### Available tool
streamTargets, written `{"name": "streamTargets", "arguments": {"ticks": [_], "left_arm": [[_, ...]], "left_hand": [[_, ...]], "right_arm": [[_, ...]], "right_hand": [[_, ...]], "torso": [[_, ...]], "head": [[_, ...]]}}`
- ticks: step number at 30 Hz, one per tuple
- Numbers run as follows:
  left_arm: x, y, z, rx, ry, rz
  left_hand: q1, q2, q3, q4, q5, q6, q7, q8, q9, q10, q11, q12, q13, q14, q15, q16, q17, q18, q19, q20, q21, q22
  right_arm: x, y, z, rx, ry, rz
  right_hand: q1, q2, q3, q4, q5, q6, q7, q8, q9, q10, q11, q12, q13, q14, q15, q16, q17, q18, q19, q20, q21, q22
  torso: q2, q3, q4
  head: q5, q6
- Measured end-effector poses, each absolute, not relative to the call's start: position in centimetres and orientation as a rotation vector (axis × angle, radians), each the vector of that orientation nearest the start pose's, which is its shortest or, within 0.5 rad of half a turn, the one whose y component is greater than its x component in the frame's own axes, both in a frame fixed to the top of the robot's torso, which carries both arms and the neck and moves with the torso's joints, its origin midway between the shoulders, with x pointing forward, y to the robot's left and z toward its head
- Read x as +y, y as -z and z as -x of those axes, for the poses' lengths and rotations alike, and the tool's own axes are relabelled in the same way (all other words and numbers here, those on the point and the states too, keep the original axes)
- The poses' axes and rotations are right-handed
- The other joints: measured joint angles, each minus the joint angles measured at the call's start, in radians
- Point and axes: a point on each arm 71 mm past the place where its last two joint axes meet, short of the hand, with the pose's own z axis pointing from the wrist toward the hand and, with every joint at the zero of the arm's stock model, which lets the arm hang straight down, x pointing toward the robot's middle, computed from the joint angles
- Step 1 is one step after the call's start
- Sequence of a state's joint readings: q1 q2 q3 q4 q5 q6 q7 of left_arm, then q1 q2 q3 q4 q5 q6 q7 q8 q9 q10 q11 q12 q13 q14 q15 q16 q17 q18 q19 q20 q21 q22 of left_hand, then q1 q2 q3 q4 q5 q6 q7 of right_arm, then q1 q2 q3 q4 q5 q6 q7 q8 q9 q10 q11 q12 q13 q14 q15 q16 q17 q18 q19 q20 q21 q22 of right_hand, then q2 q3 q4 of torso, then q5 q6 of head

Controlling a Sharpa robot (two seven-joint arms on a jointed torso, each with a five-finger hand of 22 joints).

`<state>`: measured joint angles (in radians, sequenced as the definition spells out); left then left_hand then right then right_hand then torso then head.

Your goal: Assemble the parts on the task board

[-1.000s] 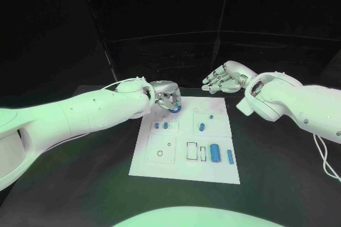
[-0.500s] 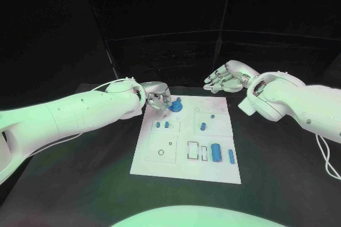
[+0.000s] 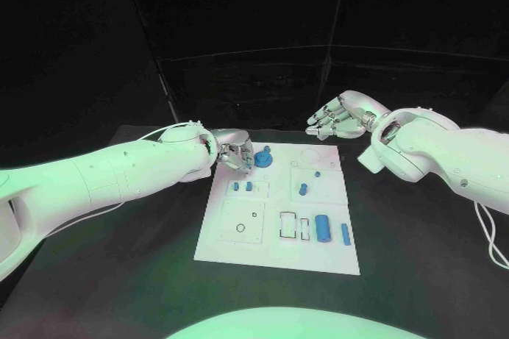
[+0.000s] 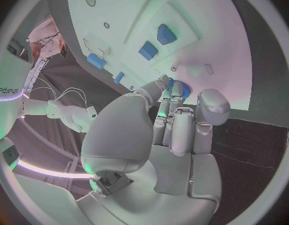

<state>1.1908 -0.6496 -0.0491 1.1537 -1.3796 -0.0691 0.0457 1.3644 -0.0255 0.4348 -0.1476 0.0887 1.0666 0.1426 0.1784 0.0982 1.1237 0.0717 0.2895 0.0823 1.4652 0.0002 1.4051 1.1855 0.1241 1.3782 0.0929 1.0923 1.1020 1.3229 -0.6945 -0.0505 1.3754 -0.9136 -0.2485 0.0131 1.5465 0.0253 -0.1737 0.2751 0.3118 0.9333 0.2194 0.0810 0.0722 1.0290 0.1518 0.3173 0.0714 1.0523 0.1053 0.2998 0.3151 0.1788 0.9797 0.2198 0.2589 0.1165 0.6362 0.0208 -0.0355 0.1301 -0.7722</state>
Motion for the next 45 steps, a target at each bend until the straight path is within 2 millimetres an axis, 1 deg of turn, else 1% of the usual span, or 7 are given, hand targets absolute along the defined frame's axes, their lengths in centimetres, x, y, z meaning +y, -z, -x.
{"name": "streamTargets", "arguments": {"ticks": [11, 19, 26, 30, 45], "left_arm": [[20.34, 23.3, -53.78, 1.947, 0.622, -0.181], [20.02, 23.5, -53.81, 1.969, 0.617, -0.183], [20.0, 23.53, -53.89, 1.978, 0.612, -0.181], [20.04, 23.54, -53.96, 1.982, 0.607, -0.178], [20.03, 23.74, -53.99, 2.005, 0.591, -0.175]], "left_hand": [[0.0, 0.0, 0.0, 0.0, 0.0, 0.0, 0.0, 0.0, -0.001, 0.0, 0.0, 0.0, 0.0, 0.0, 0.0, 0.0, -0.004, 0.0, 0.0, 0.0, 0.0, -0.003], [-0.001, -0.001, 0.0, 0.0, -0.001, 0.0, 0.0, 0.0, -0.001, 0.0, 0.0, 0.0, 0.001, 0.0, 0.0, 0.0, -0.006, 0.0, 0.0, 0.0, 0.0, -0.004], [-0.001, -0.001, 0.0, 0.0, -0.001, 0.0, 0.0, -0.004, -0.001, 0.0, 0.0, 0.0, 0.001, 0.0, 0.0, -0.004, -0.007, 0.0, 0.0, 0.0, -0.007, -0.007], [-0.001, -0.001, 0.0, 0.0, -0.001, 0.0, 0.0, -0.004, -0.002, 0.0, 0.0, -0.004, 0.002, 0.0, 0.0, -0.004, -0.008, 0.0, 0.0, 0.0, -0.007, -0.008], [-0.001, -0.002, 0.003, 0.003, -0.001, 0.0, 0.0, -0.004, -0.002, 0.0, 0.0, -0.004, 0.001, 0.0, 0.0, -0.004, -0.01, 0.0, 0.0, 0.0, -0.007, -0.008]], "right_arm": [[-16.53, 13.93, -52.9, 1.712, -0.996, -0.211], [-16.53, 13.93, -52.89, 1.712, -0.996, -0.211], [-16.53, 13.93, -52.9, 1.712, -0.996, -0.211], [-16.51, 13.93, -52.9, 1.711, -0.996, -0.212], [-16.5, 13.92, -52.91, 1.71, -0.996, -0.212]], "right_hand": [[0.0, 0.0, 0.0, 0.0, 0.0, 0.0, 0.0, 0.0, 0.0, 0.0, 0.0, 0.0, 0.0, 0.0, 0.0, 0.0, 0.0, 0.0, 0.0, 0.0, 0.0, 0.0], [0.0, 0.0, 0.0, 0.0, 0.0, 0.0, 0.0, 0.0, 0.0, 0.0, 0.0, 0.0, 0.0, 0.0, 0.0, 0.0, 0.0, 0.0, 0.0, 0.0, 0.0, 0.0], [0.0, 0.0, 0.0, 0.0, 0.0, 0.0, 0.0, 0.0, 0.0, 0.0, 0.0, 0.0, 0.0, 0.0, 0.0, 0.0, 0.0, 0.0, 0.0, 0.0, 0.0, 0.0], [0.0, 0.0, 0.0, 0.0, 0.0, 0.0, 0.0, 0.0, 0.001, 0.0, 0.0, 0.0, 0.0, 0.0, 0.0, 0.004, 0.0, 0.0, 0.0, 0.0, -0.004, -0.001], [0.0, 0.0, 0.0, 0.0, 0.005, 0.0, 0.0, 0.0, 0.001, 0.0, 0.0, 0.0, 0.0, 0.0, 0.0, 0.004, -0.001, 0.0, 0.0, 0.0, -0.004, -0.001]], "torso": [[0.0, -0.0002, 0.0], [0.0, -0.0008, 0.0], [0.0, -0.0007, 0.0], [0.0, -0.0002, 0.0003], [0.0, -0.0005, 0.0004]], "head": [[-0.001, -0.001], [-0.003, -0.001], [-0.002, -0.001], [-0.002, -0.002], [-0.003, -0.006]]}}
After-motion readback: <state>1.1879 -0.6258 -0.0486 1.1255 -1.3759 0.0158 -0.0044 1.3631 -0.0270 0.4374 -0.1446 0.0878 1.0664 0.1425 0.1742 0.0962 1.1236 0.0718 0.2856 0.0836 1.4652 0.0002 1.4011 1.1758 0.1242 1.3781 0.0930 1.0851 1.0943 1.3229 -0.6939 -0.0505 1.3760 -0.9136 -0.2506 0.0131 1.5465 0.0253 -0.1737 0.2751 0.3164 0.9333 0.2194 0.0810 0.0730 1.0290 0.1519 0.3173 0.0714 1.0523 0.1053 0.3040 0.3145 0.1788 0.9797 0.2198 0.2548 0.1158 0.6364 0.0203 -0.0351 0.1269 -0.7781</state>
